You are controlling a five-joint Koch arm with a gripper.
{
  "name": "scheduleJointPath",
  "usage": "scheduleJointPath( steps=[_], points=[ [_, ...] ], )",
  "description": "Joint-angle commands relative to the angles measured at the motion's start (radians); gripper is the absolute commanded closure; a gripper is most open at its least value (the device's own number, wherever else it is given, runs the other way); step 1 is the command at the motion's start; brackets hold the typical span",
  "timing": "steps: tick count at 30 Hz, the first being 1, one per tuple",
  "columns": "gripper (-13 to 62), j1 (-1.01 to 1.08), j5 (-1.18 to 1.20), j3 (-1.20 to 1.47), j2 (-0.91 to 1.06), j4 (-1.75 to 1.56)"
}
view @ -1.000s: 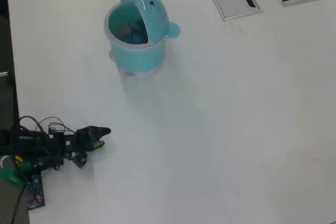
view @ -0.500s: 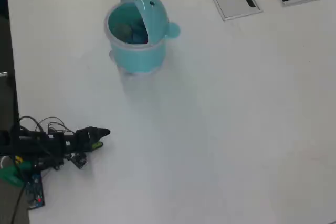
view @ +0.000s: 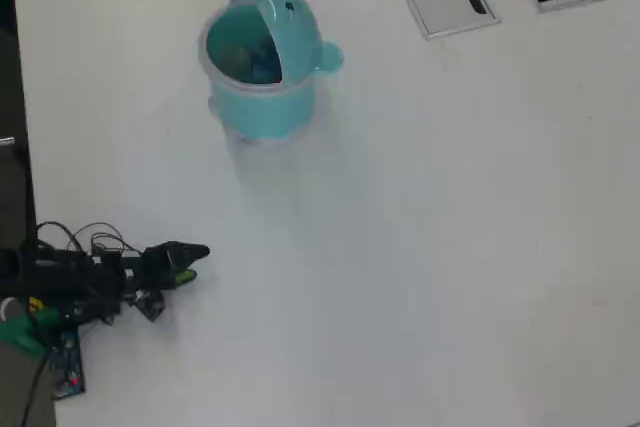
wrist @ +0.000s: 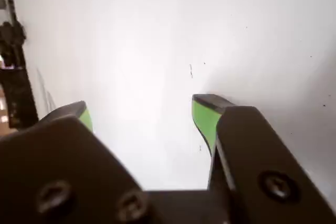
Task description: Grasp RGB lego blocks and put them in the bin one by one.
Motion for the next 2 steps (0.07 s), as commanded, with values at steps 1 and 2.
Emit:
scheduleJointPath(
  steps=[1, 2],
  points=[
    [14.8, 0.000, 0.018, 0.075, 0.037, 0.048],
    [14.8, -0.002, 0.018, 0.075, 0.038, 0.048]
  ],
)
